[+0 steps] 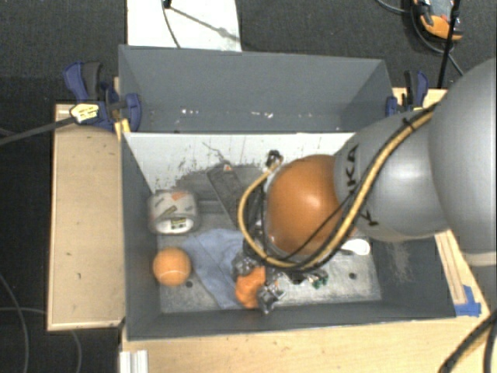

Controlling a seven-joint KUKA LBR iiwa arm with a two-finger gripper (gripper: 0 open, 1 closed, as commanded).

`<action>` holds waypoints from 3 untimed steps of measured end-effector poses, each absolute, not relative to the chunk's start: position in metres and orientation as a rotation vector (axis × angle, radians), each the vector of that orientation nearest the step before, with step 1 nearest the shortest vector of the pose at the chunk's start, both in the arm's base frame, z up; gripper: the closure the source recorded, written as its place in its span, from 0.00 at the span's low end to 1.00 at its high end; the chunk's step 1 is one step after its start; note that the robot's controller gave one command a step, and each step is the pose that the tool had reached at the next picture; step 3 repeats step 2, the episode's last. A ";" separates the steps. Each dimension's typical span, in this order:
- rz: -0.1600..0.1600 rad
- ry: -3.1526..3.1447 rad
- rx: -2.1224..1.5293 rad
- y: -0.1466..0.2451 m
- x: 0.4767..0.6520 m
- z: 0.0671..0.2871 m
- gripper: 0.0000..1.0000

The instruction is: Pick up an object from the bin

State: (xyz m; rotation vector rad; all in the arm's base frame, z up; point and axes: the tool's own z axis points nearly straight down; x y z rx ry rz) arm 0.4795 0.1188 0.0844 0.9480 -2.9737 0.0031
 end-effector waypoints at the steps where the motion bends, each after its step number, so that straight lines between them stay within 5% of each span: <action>1: 0.003 -2.974 0.948 0.119 0.480 0.084 1.00; 3: 0.002 -2.975 0.947 0.119 0.479 0.086 1.00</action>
Offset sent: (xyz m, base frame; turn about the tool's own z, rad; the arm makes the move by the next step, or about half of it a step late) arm 0.0000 0.0001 0.0283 0.0000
